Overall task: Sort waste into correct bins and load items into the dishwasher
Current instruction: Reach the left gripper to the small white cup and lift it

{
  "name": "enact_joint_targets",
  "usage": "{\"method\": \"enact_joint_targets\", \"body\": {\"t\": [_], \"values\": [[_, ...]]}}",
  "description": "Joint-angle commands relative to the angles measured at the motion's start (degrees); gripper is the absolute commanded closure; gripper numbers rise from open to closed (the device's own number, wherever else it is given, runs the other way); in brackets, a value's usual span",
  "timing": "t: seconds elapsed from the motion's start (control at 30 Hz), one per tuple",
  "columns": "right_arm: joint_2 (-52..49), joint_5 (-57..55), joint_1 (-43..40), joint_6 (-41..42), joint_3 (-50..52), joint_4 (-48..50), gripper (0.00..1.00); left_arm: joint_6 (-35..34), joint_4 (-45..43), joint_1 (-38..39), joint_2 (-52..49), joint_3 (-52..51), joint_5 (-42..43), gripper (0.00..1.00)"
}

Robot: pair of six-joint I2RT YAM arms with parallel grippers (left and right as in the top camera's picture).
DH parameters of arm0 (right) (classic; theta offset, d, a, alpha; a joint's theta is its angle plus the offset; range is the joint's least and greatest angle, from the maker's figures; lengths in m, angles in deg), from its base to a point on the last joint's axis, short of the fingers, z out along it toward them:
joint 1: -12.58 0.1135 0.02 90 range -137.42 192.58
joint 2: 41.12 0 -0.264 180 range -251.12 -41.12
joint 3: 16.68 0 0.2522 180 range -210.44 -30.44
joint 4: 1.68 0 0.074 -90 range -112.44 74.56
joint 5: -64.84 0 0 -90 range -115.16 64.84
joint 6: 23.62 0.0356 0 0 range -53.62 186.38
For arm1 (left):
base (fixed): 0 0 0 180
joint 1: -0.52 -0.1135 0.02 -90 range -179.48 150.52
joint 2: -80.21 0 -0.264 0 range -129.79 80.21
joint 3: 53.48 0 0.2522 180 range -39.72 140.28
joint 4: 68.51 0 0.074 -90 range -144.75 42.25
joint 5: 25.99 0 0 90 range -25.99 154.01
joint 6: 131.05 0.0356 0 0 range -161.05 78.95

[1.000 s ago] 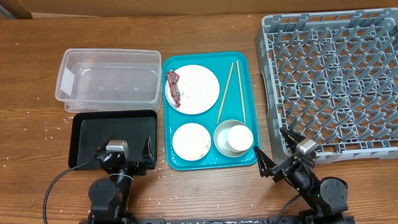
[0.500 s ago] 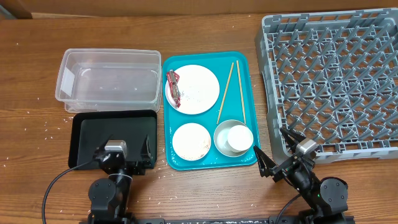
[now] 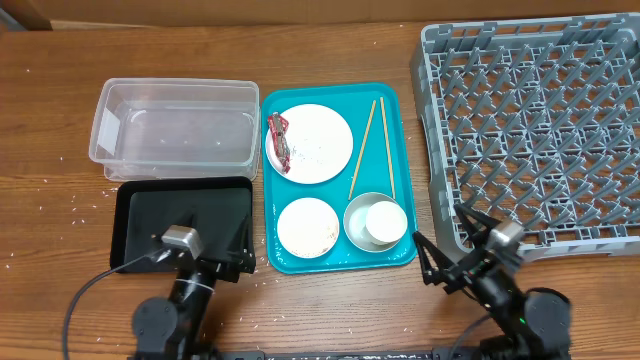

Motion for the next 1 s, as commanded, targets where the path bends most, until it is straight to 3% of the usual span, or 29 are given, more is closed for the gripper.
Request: {"method": "enact_joint_targets", "body": {"t": [0.0, 0.2, 0.47, 0.6, 0.73, 0.8, 0.97], "values": [[-2.1, -0.5, 0.3, 1.8, -10.7, -3.5, 0.00, -1.3, 0.2, -0.6, -5.0, 9.7, 2.4, 0.00], [-17.0, -8.7, 0.2, 1.4, -28.1, -23.0, 0.00, -1.3, 13.2, -0.6, -25.9, 29.1, 8.0, 0.00], [-41.8, -14.7, 0.2, 1.5, -51.4, -45.2, 0.00, 3.5, 52.2, -0.4, -61.0, 65.8, 9.6, 0.00], [-49.5, -10.3, 0.2, 1.5, -58.6, -49.7, 0.00, 1.6, 62.2, -0.4, -72.2, 76.2, 18.2, 0.00], [-53.0, -7.7, 0.2, 2.6, -61.5, -50.1, 0.00, 4.1, 62.8, 1.2, -78.8, 77.4, 25.6, 0.00], [-53.6, -8.7, -0.2, 6.0, -61.7, -50.1, 0.00, 5.4, 63.2, 4.3, -81.0, 77.4, 24.6, 0.09], [-54.9, -12.6, -4.6, 16.7, -61.7, -53.2, 0.00, 0.8, 61.2, 19.6, -86.1, 77.4, 5.5, 0.18]]}}
